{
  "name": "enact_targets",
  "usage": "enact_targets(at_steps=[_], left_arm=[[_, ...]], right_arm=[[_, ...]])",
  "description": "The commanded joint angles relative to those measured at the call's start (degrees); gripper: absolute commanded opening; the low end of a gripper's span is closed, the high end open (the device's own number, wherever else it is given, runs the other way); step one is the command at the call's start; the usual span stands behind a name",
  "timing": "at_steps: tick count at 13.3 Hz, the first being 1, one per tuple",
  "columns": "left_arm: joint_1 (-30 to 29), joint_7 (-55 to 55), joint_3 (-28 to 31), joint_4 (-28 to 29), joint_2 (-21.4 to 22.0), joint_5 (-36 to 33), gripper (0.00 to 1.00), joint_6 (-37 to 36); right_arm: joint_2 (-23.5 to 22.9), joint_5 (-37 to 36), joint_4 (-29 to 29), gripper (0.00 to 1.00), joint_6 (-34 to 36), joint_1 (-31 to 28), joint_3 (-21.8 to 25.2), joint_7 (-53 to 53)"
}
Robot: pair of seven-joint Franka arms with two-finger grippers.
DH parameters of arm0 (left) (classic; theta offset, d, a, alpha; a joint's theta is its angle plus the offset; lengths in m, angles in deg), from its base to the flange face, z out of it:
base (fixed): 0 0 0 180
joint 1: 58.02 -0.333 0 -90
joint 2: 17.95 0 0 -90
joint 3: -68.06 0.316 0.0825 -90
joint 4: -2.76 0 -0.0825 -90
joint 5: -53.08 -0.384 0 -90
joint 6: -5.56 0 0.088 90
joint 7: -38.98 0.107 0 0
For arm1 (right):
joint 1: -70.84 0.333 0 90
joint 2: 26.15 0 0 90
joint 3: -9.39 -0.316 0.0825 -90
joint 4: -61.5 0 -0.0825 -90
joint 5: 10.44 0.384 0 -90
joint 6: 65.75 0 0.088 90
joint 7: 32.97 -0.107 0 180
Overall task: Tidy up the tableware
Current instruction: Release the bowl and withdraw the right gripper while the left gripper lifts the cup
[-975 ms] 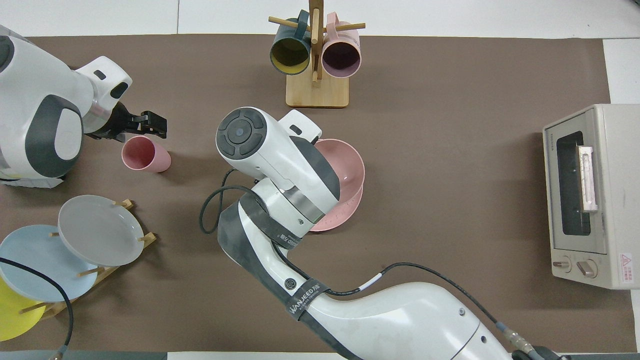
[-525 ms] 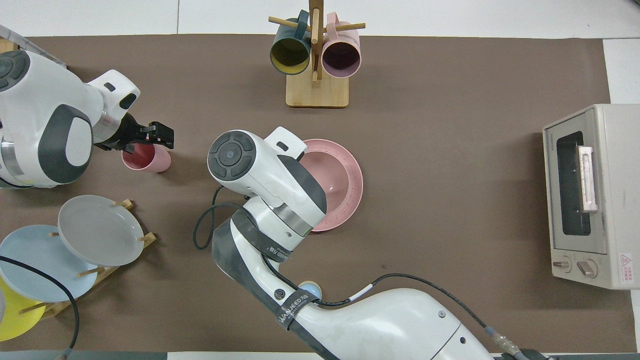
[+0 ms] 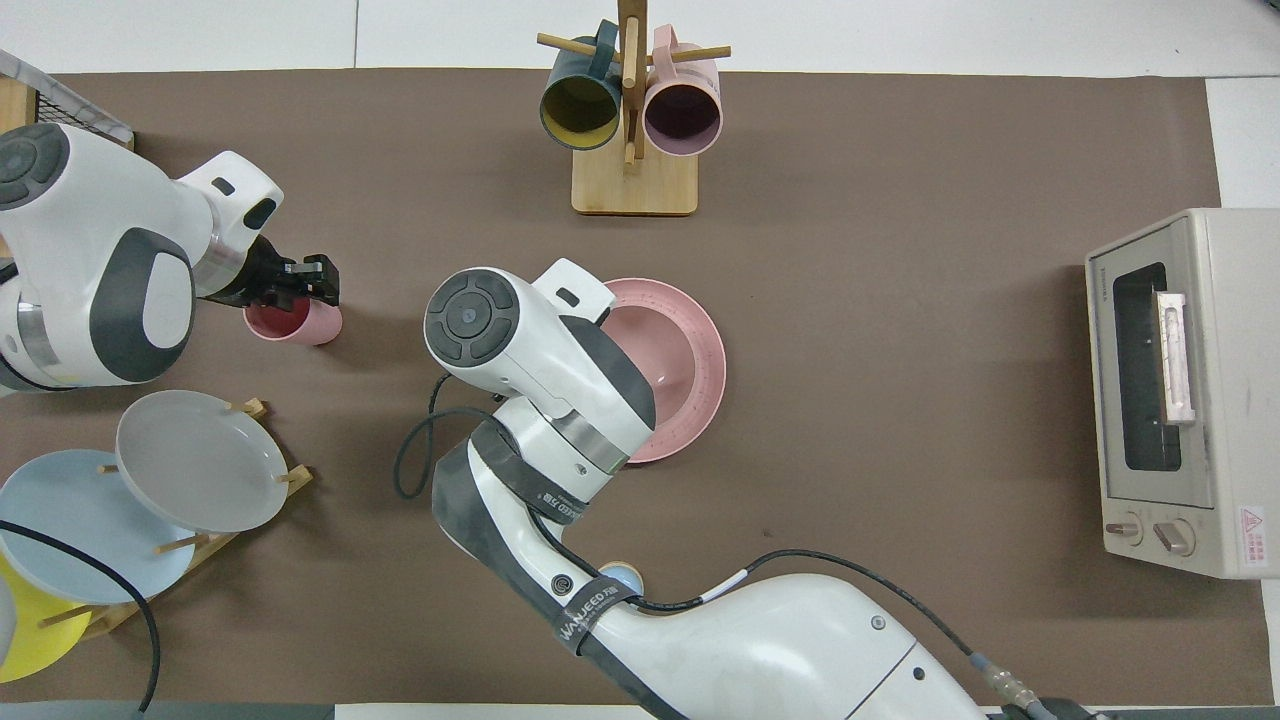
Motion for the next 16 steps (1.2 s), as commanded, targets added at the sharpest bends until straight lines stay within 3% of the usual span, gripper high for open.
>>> enact_targets(at_steps=[1,2,4,6,7,9,14,16], left_arm=[[0.93,0.51,0.65,2.42,2.08,0.99,0.0,1.16],[0.85,0.77,0.65,2.25,2.08,0.9,0.0,0.81],[0.85,1.47,0.65,2.16,2.08,0.55,0.0,0.8],[0.76,1.57,0.65,2.07,2.16,0.38,0.0,0.8],[0.76,1.57,0.65,1.72,2.17,0.38,0.0,0.28],[0.5,1.65,0.65,-0.99,3.04,0.38,0.0,-3.21],[1.2,-1.06,0.12,-14.35,4.7,0.38,0.0,-20.09],[4.78,-7.89,-0.05,-16.82,5.85,0.73,0.0,-22.39]], right_arm=[[1.41,0.79,-2.37,0.0,-1.78,-0.68,-1.24,-1.94],[1.5,0.79,-2.46,0.0,-1.69,-0.76,-1.24,-1.94],[1.5,0.62,-1.94,0.36,-0.91,-0.59,-1.24,-2.03],[2.2,-0.34,-1.32,0.56,2.6,-0.67,-1.24,-2.03],[2.73,-0.27,-1.23,0.62,3.57,-0.85,-1.24,-2.03],[6.32,0.17,-1.32,0.72,4.11,-2.6,-0.72,-1.77],[17.3,0.79,-1.85,0.78,15.86,-10.85,-0.89,5.5],[21.35,0.79,-2.11,0.82,20.52,-15.33,-0.81,10.08]])
